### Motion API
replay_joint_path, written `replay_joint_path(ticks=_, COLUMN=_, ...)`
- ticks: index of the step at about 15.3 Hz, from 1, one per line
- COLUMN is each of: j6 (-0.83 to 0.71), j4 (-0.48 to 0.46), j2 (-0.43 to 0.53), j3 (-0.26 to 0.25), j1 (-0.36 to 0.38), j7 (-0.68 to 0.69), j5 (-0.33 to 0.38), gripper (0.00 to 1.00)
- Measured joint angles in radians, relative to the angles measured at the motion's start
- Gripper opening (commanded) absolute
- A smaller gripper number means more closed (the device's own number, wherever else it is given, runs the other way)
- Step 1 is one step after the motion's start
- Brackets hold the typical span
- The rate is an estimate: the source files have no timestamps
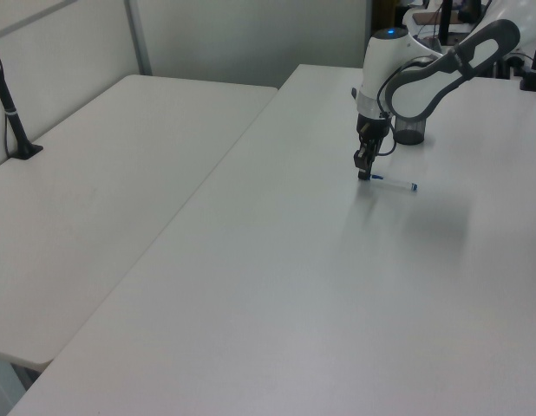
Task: Insert the marker
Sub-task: 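Close the gripper on the marker and lift it off the table, then carry the held marker over the black mesh pen cup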
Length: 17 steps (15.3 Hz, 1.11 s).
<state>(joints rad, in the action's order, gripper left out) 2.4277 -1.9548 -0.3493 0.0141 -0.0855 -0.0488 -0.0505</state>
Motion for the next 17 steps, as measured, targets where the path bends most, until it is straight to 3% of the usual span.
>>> replay_joint_path(ticks=6, j6=0.001, j4=0.02, j2=0.027, j3=0.0, j1=-0.003, j7=-0.003, j5=0.0, gripper=0.02)
replay_joint_path(ticks=13, j6=0.001, j4=0.039, j2=0.275, j3=-0.005, j1=-0.098, j7=0.011, j5=0.0, gripper=0.02)
replay_joint_path(ticks=17, j6=0.001, j4=0.035, j2=0.376, j3=-0.016, j1=-0.179, j7=0.12, j5=0.017, gripper=0.02)
